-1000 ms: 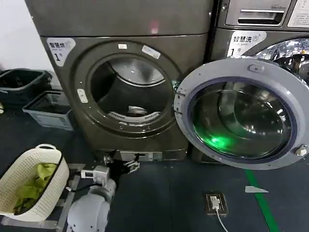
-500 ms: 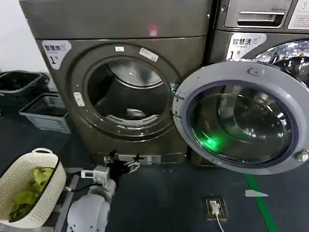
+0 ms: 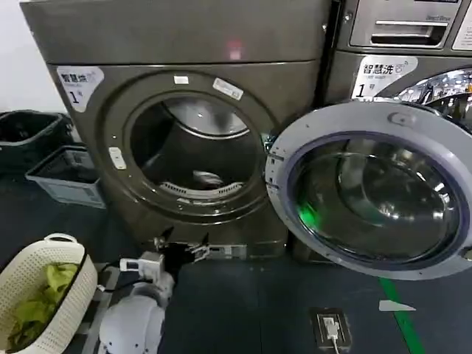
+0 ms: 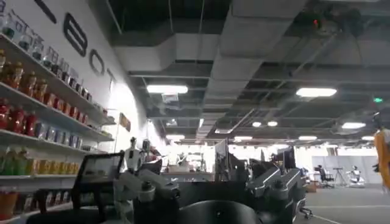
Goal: Grasp the clothes from the dryer.
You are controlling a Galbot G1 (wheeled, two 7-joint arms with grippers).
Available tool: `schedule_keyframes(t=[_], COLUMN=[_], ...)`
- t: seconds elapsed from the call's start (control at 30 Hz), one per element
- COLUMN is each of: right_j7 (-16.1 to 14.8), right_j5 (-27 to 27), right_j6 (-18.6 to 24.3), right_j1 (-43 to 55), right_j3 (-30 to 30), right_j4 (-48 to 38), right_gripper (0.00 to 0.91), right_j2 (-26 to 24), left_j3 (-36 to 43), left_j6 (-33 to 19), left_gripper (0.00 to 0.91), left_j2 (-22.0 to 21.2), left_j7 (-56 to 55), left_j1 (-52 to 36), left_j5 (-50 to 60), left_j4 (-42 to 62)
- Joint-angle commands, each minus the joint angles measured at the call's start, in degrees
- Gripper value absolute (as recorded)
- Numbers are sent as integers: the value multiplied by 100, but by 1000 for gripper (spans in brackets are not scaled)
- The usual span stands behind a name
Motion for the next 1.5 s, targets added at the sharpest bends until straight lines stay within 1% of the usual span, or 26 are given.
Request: schedule_keyframes(t=[0.03, 1.5], right_j7=[1, 4], right_j5=[-3, 6], right_j6=[6, 19], right_j1=[-16, -36], right_j3=[-7, -18], right_j4=[16, 34], right_gripper=[907, 907], right_j2=[6, 88], left_j3=[1, 65], left_j6=[280, 280], left_gripper=[907, 907], left_j2=[-2, -50], left_j7=[1, -46], left_j1=[14, 40], left_j5=[4, 30], left_j4=[-2, -22])
